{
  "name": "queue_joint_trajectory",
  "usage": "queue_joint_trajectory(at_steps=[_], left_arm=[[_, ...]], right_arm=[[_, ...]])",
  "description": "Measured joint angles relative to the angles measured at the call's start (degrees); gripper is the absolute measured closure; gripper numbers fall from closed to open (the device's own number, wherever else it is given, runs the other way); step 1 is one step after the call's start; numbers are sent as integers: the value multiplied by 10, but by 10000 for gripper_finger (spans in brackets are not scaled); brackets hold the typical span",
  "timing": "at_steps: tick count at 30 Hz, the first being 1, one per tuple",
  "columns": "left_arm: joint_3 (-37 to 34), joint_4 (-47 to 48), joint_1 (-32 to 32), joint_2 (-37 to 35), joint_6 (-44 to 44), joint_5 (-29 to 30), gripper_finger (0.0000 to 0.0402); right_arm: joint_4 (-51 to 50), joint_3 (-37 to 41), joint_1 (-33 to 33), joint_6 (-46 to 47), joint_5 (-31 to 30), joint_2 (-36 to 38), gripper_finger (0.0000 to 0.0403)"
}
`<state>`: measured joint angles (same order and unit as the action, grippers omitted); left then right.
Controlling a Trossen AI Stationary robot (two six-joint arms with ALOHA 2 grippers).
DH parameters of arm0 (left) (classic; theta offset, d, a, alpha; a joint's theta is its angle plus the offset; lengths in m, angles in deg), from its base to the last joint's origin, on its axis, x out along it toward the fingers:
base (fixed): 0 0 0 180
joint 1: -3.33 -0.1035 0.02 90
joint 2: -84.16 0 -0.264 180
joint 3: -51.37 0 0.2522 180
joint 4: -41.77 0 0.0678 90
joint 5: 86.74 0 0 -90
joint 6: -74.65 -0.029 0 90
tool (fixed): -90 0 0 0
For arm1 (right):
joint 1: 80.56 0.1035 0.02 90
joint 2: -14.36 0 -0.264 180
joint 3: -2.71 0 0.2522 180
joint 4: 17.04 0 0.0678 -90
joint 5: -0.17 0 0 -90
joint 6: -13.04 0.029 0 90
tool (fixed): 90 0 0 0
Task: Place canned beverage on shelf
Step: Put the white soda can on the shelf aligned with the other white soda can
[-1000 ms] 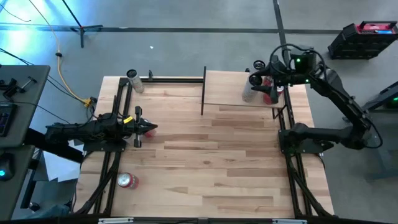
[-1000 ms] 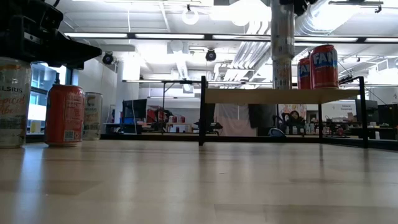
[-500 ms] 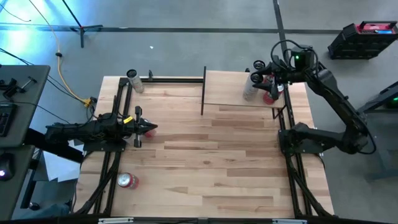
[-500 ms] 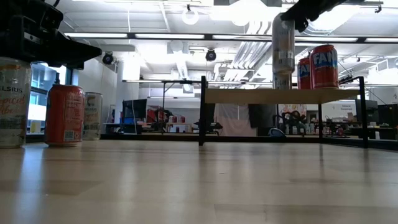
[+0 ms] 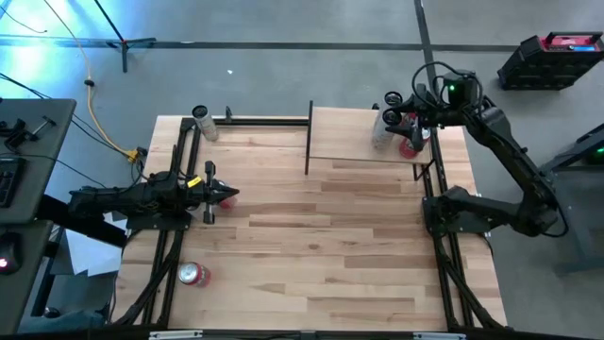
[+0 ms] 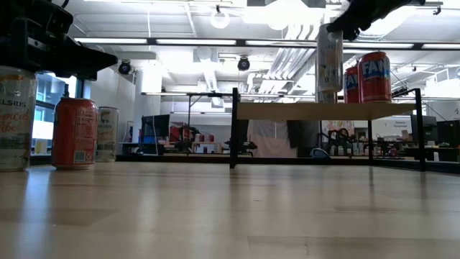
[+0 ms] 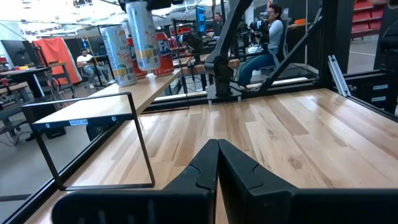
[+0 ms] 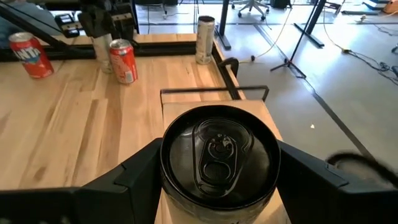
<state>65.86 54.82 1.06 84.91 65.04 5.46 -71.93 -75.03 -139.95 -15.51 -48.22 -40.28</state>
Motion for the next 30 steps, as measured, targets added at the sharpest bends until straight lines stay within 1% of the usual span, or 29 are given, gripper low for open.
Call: queue_joint_trajectory(at_steps=[3, 5, 9, 12, 23, 30], left_arm=[[0, 0, 0, 0, 0, 0, 398], [0, 0, 0, 0, 0, 0, 398], [0, 0, 0, 0, 0, 0, 398], [0, 0, 0, 0, 0, 0, 398], [0, 0, 0, 0, 0, 0, 398], [0, 0, 0, 0, 0, 0, 398]], right_arm=[[24, 38, -7, 2, -1, 17, 157], [34, 50, -11, 2, -4, 32, 157], [40, 45, -11, 11, -6, 43, 157], [37, 42, -11, 21, -14, 37, 157], [27, 42, -11, 8, -27, 15, 157], [12, 41, -11, 5, -39, 14, 157]])
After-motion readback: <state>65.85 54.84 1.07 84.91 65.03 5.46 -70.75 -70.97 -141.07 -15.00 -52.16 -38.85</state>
